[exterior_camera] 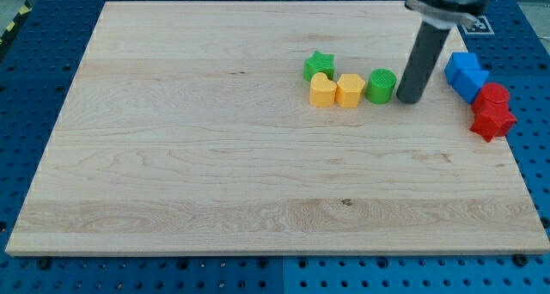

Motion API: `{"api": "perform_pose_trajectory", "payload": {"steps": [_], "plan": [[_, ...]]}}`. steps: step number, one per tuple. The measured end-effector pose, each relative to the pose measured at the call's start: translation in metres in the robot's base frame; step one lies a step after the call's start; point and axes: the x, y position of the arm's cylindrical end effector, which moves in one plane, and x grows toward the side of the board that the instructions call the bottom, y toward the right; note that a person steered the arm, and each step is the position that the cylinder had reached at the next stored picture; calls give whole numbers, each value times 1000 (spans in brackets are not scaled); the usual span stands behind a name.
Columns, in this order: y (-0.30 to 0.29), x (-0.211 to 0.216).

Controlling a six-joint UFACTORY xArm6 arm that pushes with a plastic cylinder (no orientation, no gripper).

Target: Place the green circle above the yellow hexagon

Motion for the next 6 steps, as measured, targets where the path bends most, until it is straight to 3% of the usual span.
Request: {"api": "perform_pose_trajectory", "payload": {"steps": [1, 3, 6], "plan": [[-7, 0], [-37, -51], [-33, -80]]}}
